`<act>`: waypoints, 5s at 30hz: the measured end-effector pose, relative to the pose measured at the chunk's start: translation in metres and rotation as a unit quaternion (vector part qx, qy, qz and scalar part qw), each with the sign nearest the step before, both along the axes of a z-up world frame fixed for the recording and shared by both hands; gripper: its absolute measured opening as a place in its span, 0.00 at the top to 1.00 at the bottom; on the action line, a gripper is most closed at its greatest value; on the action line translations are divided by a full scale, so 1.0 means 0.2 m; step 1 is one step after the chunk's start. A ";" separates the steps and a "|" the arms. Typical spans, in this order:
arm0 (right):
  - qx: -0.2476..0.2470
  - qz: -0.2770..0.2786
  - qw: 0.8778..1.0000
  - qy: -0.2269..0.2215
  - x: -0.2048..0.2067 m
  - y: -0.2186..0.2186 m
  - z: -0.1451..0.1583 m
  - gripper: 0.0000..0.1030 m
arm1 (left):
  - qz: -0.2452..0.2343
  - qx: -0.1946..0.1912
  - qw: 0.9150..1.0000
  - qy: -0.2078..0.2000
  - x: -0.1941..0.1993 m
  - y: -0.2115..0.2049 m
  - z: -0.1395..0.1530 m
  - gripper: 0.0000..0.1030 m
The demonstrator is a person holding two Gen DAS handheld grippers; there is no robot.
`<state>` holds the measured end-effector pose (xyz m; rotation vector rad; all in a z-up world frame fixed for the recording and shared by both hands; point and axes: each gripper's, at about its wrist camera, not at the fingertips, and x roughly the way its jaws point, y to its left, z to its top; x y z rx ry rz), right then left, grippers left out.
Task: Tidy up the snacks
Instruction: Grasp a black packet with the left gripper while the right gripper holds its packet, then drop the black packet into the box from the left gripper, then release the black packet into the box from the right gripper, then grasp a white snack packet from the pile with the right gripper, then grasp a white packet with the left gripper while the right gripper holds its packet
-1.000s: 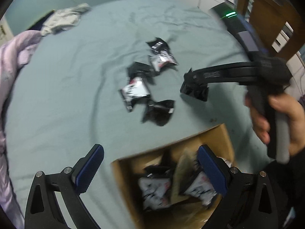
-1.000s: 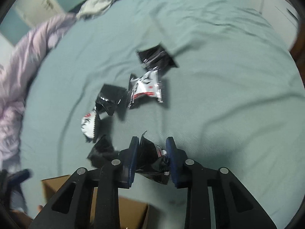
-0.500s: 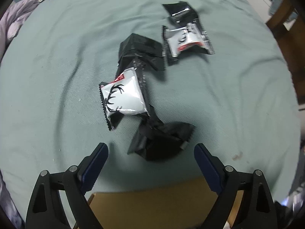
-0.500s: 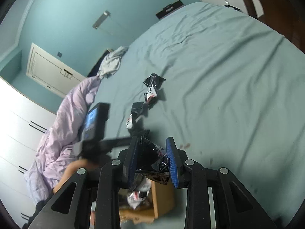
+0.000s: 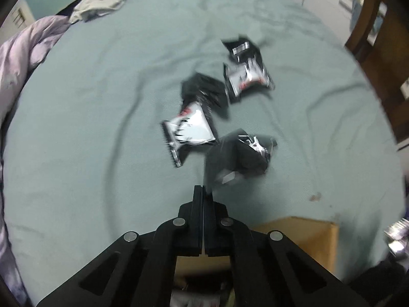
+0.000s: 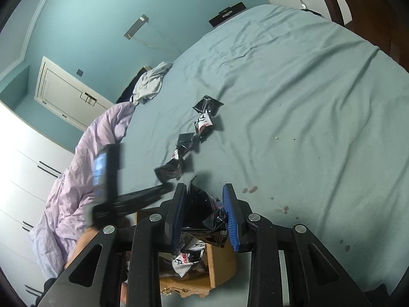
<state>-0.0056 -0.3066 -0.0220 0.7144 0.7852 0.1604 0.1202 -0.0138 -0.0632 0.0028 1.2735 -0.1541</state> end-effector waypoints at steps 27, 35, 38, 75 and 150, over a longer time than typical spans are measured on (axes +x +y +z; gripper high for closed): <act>-0.129 0.086 0.988 0.021 0.08 0.30 0.06 0.73 | -0.098 0.010 0.995 0.030 -0.51 0.11 0.01 0.99; -0.155 0.098 0.983 0.017 0.08 0.36 0.06 0.73 | -0.093 -0.015 0.995 -0.033 -0.53 0.12 0.20 0.27; -0.152 0.103 0.983 0.004 0.06 0.37 0.07 0.73 | -0.075 -0.006 0.994 -0.077 -0.54 0.16 0.30 0.18; -0.190 0.055 0.980 0.031 0.20 0.20 0.13 0.15 | -0.066 0.064 0.993 -0.081 -0.58 0.16 0.28 0.17; -0.067 0.031 0.996 0.048 0.14 0.13 -0.11 0.71 | -0.108 0.055 0.992 0.037 0.42 -0.12 -0.27 0.75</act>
